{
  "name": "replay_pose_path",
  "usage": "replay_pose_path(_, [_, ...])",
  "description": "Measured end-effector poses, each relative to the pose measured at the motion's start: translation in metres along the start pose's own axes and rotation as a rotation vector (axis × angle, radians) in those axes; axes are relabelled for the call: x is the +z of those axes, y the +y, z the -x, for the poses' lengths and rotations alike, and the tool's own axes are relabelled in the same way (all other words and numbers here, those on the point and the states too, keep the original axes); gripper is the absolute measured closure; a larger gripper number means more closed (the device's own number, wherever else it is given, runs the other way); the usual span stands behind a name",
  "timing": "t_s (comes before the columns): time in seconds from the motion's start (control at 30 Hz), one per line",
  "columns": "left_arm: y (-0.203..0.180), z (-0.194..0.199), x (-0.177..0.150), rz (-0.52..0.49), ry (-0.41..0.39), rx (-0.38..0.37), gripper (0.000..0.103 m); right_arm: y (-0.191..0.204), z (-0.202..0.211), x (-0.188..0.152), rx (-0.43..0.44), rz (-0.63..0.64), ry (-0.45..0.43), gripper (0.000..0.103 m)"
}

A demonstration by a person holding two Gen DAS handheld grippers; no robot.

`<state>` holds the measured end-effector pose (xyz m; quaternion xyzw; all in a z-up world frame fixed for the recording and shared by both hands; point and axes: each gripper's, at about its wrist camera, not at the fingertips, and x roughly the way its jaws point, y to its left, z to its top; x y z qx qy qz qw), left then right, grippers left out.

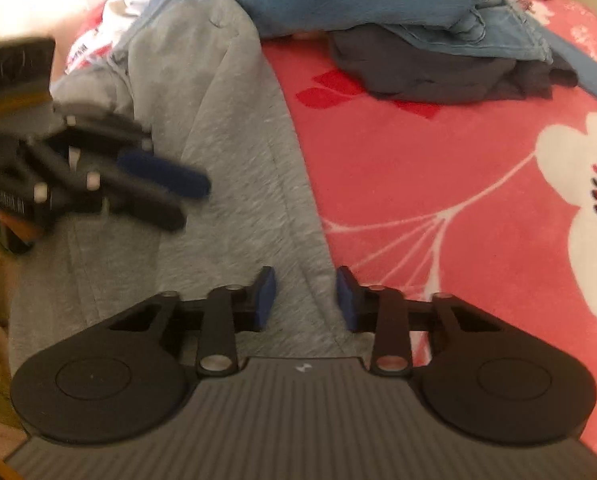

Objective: Fold clothes

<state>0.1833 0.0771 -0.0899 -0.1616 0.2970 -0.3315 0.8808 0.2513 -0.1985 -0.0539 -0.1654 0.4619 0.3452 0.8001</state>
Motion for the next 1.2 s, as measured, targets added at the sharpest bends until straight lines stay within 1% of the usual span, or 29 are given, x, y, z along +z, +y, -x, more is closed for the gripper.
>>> replay_pose_path(0.03, [0.003,0.002,0.001,0.012,-0.012,0.017,0.075,0.008,0.001,0.003,-0.047,0.031,0.007,0.096])
replay_pose_path(0.1, [0.007,0.007,0.005,0.029,-0.043,0.069,0.075,0.02,0.003,0.009,-0.143,0.09,0.015,0.097])
replay_pose_path(0.27, [0.015,0.012,0.02,0.038,-0.128,0.237,0.074,0.011,0.012,0.036,-0.411,0.217,-0.035,0.098])
replay_pose_path(0.37, [0.022,0.007,0.03,0.05,-0.118,0.349,0.074,0.006,0.017,0.051,-0.571,0.293,-0.065,0.098])
replay_pose_path(0.4, [0.026,0.003,0.031,0.059,-0.1,0.38,0.074,0.004,0.019,0.057,-0.625,0.319,-0.075,0.098])
replay_pose_path(0.43, [0.03,0.0,0.032,0.068,-0.081,0.412,0.074,0.0,0.016,0.059,-0.656,0.334,-0.075,0.098])
replay_pose_path(0.5, [0.039,-0.007,0.034,0.088,-0.045,0.465,0.075,-0.014,-0.005,0.055,-0.644,0.33,-0.043,0.098])
replay_pose_path(0.57, [0.046,-0.011,0.033,0.121,-0.019,0.471,0.076,-0.028,-0.029,0.049,-0.634,0.329,-0.003,0.097])
replay_pose_path(0.63, [0.046,-0.013,0.033,0.124,-0.014,0.473,0.076,-0.041,-0.063,0.036,-0.626,0.337,0.054,0.095])
replay_pose_path(0.67, [0.046,-0.013,0.033,0.117,-0.014,0.475,0.076,-0.044,-0.072,0.031,-0.625,0.34,0.037,0.092])
replay_pose_path(0.7, [0.046,-0.013,0.032,0.111,-0.013,0.476,0.076,-0.043,-0.073,0.032,-0.622,0.336,0.012,0.092])
replay_pose_path(0.73, [0.045,-0.012,0.032,0.107,-0.013,0.476,0.076,-0.045,-0.065,0.035,-0.603,0.303,0.0,0.088])
replay_pose_path(0.77, [0.045,-0.01,0.031,0.108,-0.013,0.476,0.076,-0.05,-0.052,0.038,-0.579,0.247,-0.017,0.077])
replay_pose_path(0.83, [0.044,-0.007,0.029,0.11,-0.015,0.475,0.076,-0.058,-0.026,0.045,-0.532,0.142,-0.054,0.068])
replay_pose_path(0.87, [0.044,-0.005,0.029,0.112,-0.017,0.473,0.076,-0.06,-0.011,0.048,-0.514,0.097,-0.088,0.065])
replay_pose_path(0.9, [0.045,-0.003,0.029,0.115,-0.019,0.471,0.075,-0.063,0.006,0.051,-0.483,0.037,-0.136,0.064])
replay_pose_path(0.97, [0.045,-0.002,0.028,0.119,-0.022,0.466,0.075,-0.069,0.032,0.057,-0.393,-0.088,-0.237,0.063])
replay_pose_path(1.03, [0.047,-0.001,0.026,0.125,-0.025,0.459,0.075,-0.071,0.041,0.065,-0.286,-0.177,-0.306,0.064])
replay_pose_path(1.07, [0.048,-0.001,0.025,0.129,-0.026,0.455,0.075,-0.07,0.039,0.067,-0.268,-0.185,-0.316,0.064])
replay_pose_path(1.13, [0.05,0.001,0.024,0.137,-0.03,0.445,0.075,-0.069,0.037,0.069,-0.28,-0.193,-0.325,0.064])
replay_pose_path(1.2, [0.051,0.002,0.023,0.142,-0.032,0.436,0.075,-0.077,0.045,0.061,-0.335,-0.21,-0.32,0.064])
